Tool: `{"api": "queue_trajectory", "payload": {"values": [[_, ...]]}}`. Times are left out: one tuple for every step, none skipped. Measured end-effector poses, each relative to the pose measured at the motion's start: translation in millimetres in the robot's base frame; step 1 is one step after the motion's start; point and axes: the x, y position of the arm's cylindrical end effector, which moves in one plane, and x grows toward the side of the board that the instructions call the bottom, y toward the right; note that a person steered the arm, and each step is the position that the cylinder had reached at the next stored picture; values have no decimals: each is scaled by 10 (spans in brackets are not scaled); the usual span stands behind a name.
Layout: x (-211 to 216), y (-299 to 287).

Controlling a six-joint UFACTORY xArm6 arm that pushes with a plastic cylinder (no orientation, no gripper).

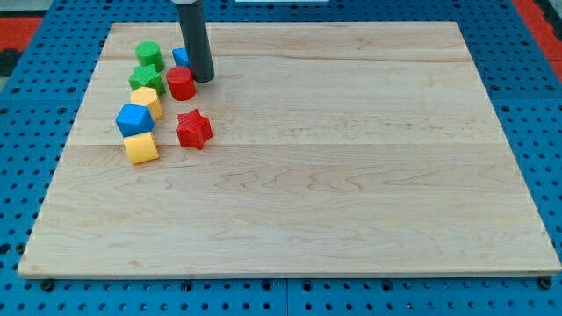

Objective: Place the red circle vertically to the red star

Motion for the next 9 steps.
{"api": "queue_trajectory", "payload": {"values": [[136,98],[411,145],[525,-111],[519,-389],[448,-453],[445,-463],[328,-414],[192,16],[81,546]]}}
